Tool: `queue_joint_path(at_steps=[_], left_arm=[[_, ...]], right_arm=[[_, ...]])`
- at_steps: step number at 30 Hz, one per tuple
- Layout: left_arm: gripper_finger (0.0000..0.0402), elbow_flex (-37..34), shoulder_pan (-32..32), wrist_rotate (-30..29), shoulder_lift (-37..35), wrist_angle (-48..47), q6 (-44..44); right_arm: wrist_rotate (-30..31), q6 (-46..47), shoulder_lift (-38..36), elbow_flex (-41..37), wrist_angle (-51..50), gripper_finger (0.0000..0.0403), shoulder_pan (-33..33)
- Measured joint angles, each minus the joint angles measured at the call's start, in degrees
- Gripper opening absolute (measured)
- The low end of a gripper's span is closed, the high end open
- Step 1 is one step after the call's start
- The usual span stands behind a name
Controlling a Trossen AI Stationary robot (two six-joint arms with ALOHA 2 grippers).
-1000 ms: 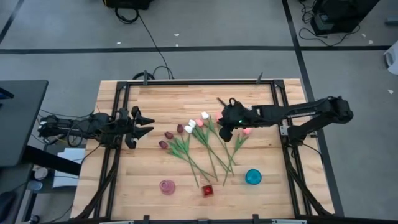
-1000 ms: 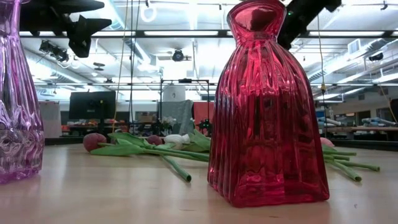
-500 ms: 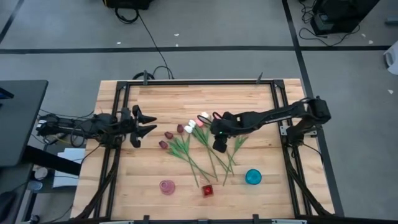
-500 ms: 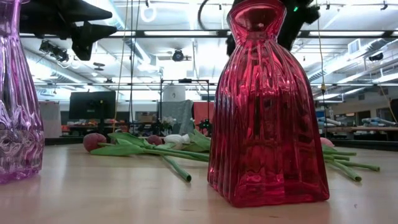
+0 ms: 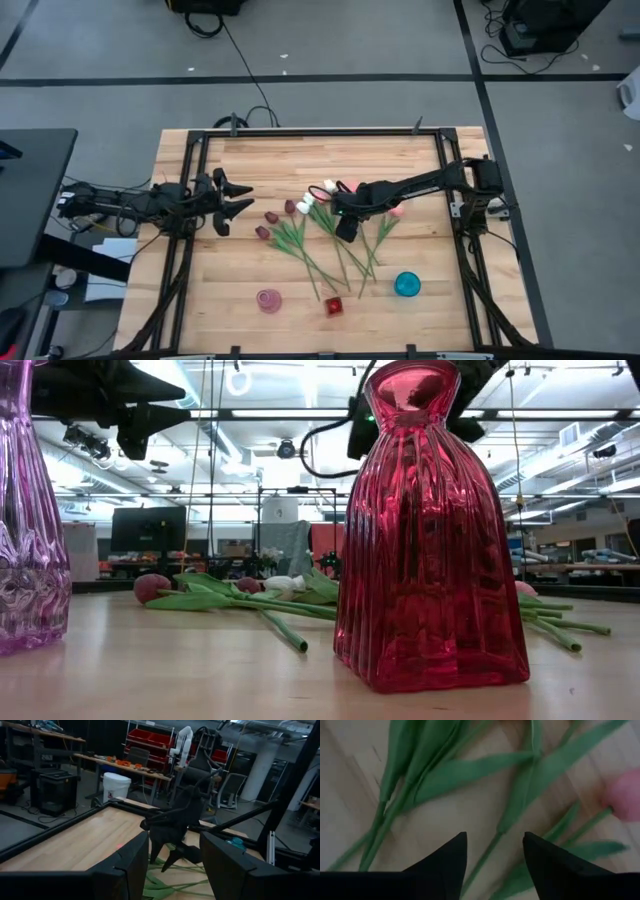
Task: Sort flowers into vase by color
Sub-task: Put the right white flower into the pink vase
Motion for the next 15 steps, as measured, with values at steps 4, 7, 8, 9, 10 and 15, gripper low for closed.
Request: queue_joint_path(at_steps=[4,7,8,9,10,15], left_arm=[[0.0182,0.0,0.0,0.0,0.0,-0.5,0.0],[0.0182,0.0,0.0,0.0,0.0,-0.7,0.0],[0.0182,0.0,0.0,0.0,0.0,-0.7,0.0],[0.0182,0.0,0.0,0.0,0.0,-0.7,0.0],[0.0182,0.0,0.0,0.0,0.0,-0.7,0.0],[0.0182,0.0,0.0,0.0,0.0,-0.8,0.0]], right_arm=[[1.9,-1.9,2.6,3.2,-1.6,0.0165,0.1],[2.5,-2.0,4.2,4.4,-3.7,0.013,0.0],[2.2,-2.0,4.4,4.5,-3.7,0.0116,-0.1],[1.6,-1.9,4.4,4.4,-3.9,0.0101,-0.2],[1.1,-1.6,4.4,4.2,-3.8,0.0084,-0.3],[-1.4,-1.7,3.8,4.1,-5.4,0.0012,-0.8]])
